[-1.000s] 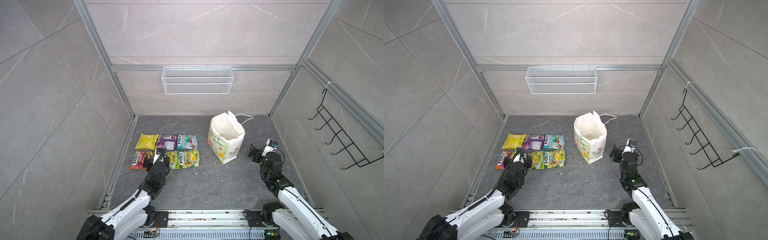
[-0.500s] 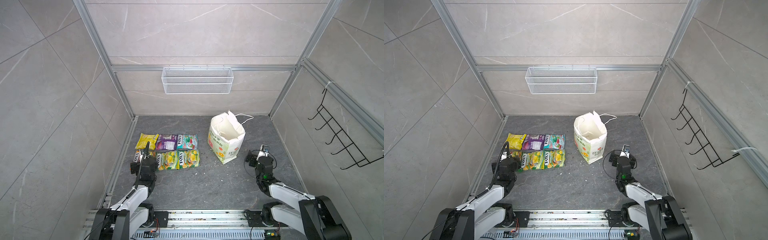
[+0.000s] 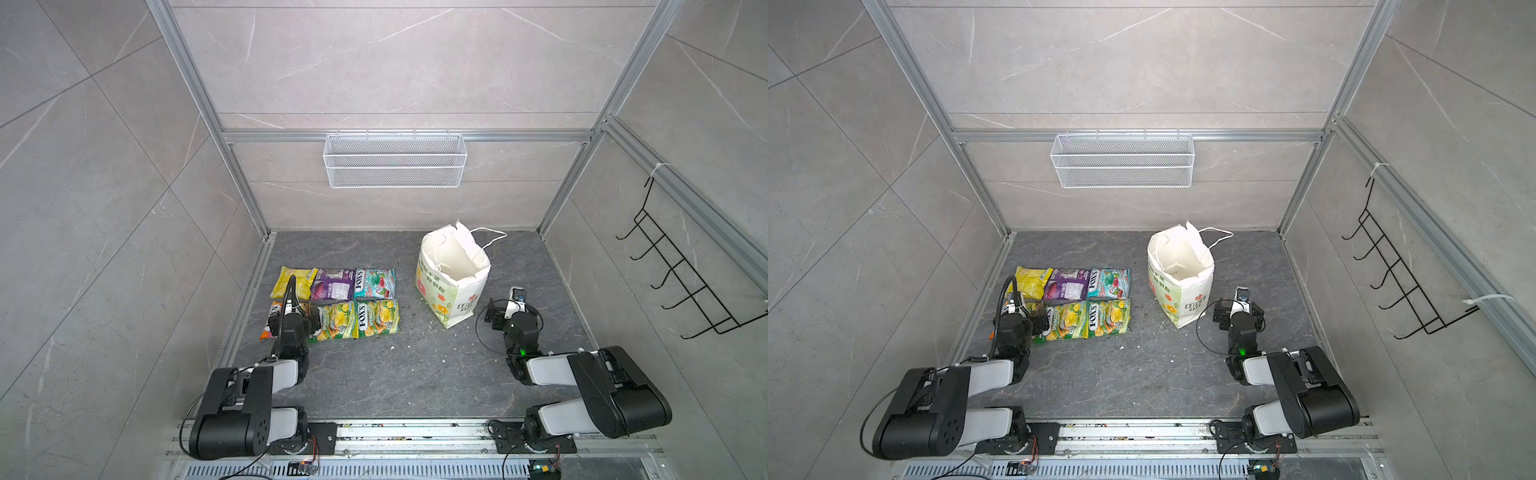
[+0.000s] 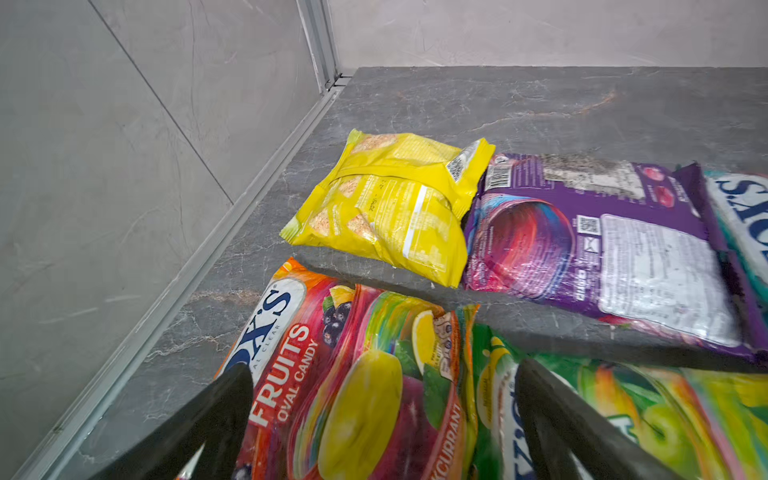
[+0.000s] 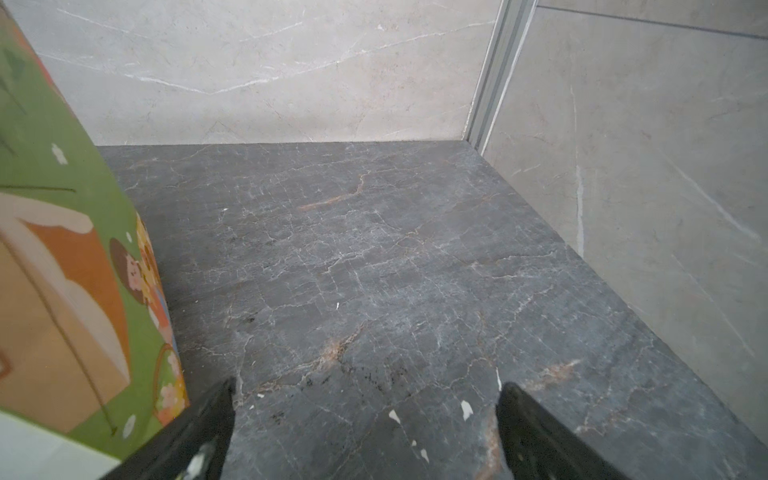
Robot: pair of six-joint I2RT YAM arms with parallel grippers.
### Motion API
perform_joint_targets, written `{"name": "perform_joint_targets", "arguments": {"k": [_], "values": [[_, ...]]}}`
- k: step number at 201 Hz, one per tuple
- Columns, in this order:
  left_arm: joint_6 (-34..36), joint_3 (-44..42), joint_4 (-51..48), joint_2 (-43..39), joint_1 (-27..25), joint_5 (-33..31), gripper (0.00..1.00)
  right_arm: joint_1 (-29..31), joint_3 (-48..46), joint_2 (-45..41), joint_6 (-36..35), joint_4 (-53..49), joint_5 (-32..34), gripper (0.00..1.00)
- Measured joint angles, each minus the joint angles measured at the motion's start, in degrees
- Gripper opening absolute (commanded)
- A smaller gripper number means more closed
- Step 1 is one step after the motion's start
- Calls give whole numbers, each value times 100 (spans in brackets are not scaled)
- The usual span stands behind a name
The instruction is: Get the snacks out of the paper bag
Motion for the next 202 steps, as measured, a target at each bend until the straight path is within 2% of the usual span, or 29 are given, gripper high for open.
{"name": "perform_joint_targets", "arguments": {"k": [43,71,104,138,202], "values": [[4,0,726,719,157,662,100,0,186,48,-26,15,-170,99],[48,157,616,728,157,1034,100,0,223,468,-42,280,-229,99],[68,706,90,734,236,1351,100,-48,339,479,-39,44,-273,99],[61,857,-151,739,389,1451,100,-170,748,479,2,-334,-308,99],[61,857,-319,748,393,1495,100,-184,754,479,2,-522,-321,99]]}}
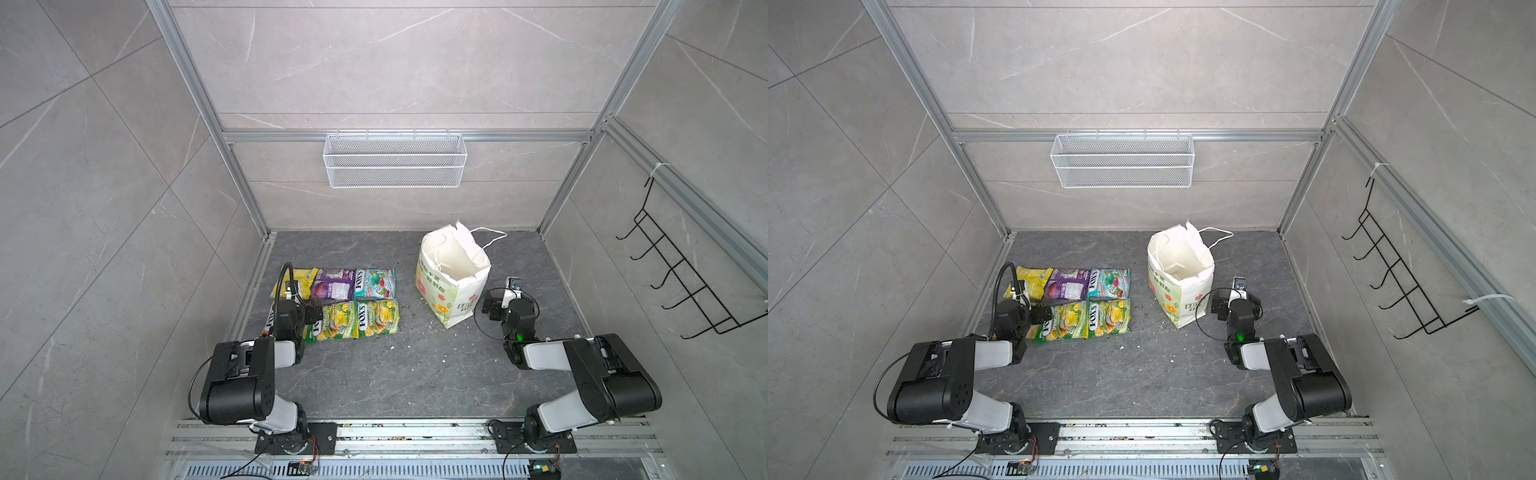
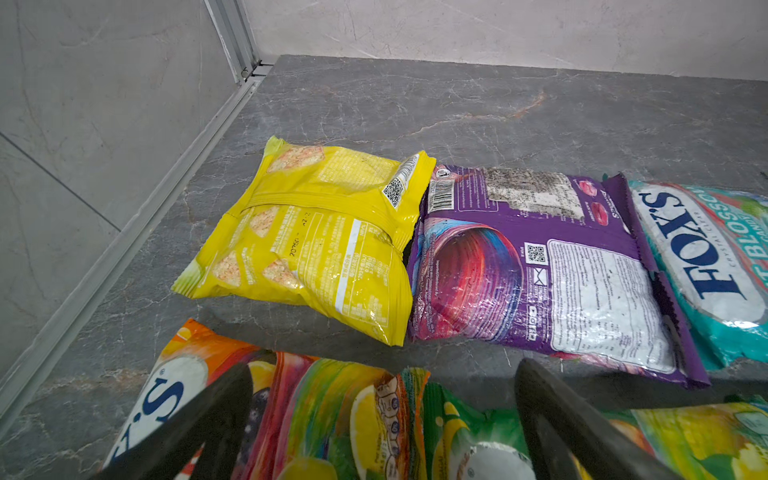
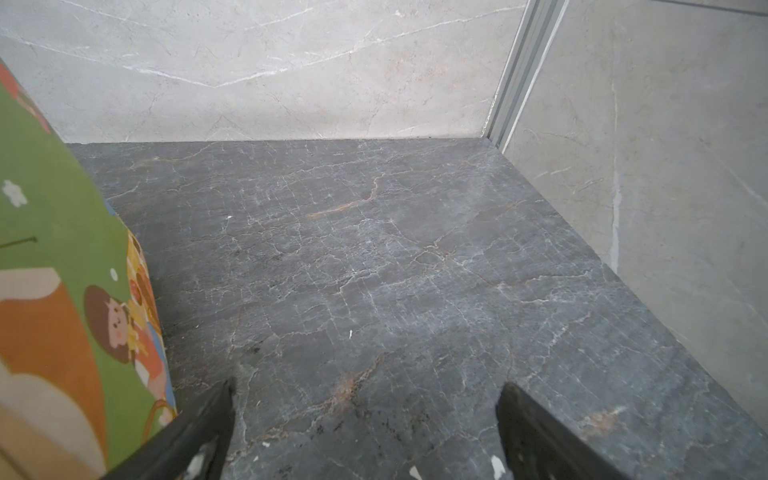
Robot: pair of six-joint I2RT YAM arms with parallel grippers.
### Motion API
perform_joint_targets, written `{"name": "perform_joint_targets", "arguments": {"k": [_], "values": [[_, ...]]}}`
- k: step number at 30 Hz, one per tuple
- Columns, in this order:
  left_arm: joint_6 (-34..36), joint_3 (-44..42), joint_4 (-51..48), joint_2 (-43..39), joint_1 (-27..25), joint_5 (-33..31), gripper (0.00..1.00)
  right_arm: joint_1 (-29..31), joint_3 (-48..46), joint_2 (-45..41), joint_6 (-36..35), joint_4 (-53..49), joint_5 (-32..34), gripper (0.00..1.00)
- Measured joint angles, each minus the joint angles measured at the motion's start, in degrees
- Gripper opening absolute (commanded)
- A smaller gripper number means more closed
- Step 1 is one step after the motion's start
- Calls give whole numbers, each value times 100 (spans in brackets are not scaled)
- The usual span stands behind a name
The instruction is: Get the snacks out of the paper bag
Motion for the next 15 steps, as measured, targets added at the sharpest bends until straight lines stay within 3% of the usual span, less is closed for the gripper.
{"name": "perform_joint_targets", "arguments": {"k": [15], "values": [[0,0,-2,2,0,20,100,-107,0,0,20,-118,-153,99]]}}
